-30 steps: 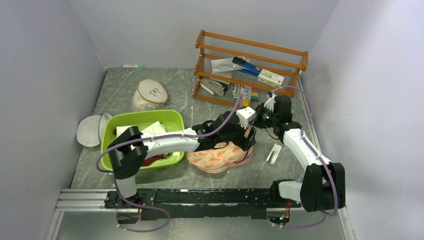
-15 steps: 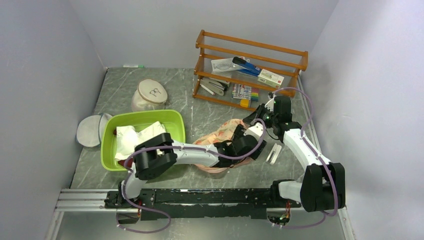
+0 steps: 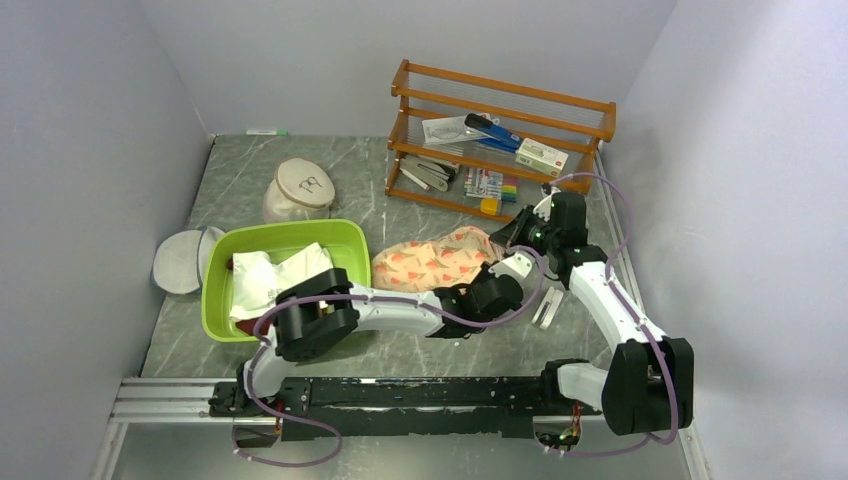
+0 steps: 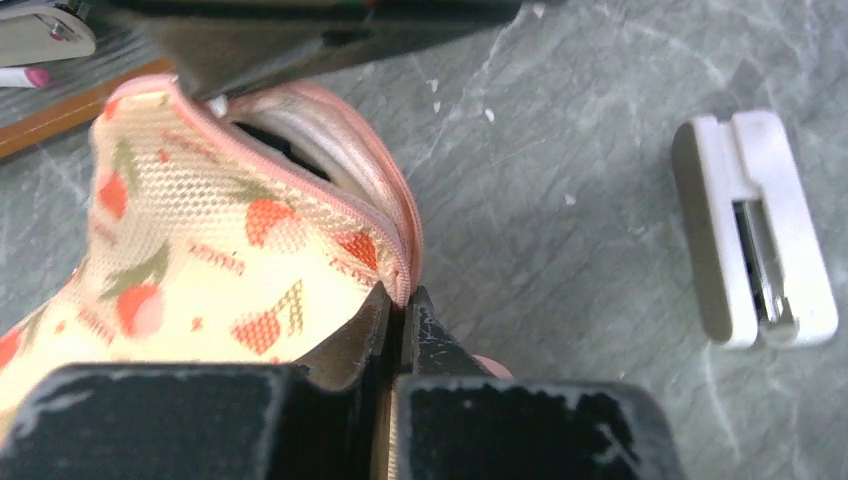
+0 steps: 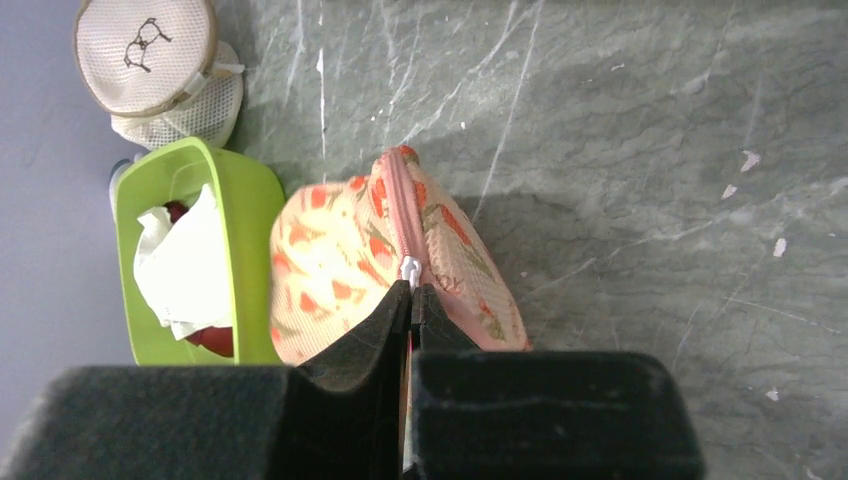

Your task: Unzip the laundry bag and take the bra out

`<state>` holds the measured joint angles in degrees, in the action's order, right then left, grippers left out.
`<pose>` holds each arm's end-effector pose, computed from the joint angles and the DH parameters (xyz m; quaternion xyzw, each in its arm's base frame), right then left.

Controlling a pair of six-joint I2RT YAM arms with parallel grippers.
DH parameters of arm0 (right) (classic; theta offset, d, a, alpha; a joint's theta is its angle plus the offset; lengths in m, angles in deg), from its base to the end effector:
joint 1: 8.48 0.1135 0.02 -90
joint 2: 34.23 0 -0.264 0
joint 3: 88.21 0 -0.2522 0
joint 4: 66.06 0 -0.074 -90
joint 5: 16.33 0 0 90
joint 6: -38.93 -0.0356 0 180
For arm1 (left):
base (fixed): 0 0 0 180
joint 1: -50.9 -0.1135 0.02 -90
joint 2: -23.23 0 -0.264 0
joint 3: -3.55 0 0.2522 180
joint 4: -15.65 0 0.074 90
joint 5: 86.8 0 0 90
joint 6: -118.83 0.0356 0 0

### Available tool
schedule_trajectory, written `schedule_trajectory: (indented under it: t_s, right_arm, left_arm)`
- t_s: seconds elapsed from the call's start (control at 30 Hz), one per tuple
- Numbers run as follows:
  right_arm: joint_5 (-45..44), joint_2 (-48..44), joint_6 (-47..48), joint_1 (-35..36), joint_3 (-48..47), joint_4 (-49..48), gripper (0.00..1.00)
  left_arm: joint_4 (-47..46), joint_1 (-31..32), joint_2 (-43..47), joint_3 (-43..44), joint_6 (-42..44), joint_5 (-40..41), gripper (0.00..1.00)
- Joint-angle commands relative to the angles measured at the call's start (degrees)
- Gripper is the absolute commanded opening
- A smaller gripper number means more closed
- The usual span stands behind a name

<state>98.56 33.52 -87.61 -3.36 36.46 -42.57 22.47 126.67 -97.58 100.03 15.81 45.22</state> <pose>0.2501 0.0375 0.2413 0.1412 0.8638 0.3373 0.3467 0.1389 -0.4507 0.1844 0.2729 0.7859 -0.0977 0.5462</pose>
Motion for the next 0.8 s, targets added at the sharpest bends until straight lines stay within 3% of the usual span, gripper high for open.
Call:
schedule_trajectory:
  t_s: [0.0, 0.2, 0.47, 0.77]
  right_arm:
    - [-1.54, -1.08, 3.12, -0.47, 0.86, -2.62, 0.0]
    - [-0.56, 0.63, 6.64, -0.92, 2.48, -6.2, 0.0]
    - [5.93, 4.39, 6.06, -2.68, 7.12, -15.44, 0.0]
    - [10.57, 9.05, 4.65, -1.47, 12.32, -28.67, 0.0]
  left_arm:
    - [-2.2, -0.17, 7.86, -5.67, 3.24, -5.52, 0.07]
    - [-6.88, -0.44, 16.57, -15.32, 7.02, -18.19, 0.07]
    - [-11.55, -0.86, 27.79, -25.49, 9.93, -22.48, 0.07]
    - [-16.49, -1.88, 34.59, -29.23, 8.99, -25.97, 0.07]
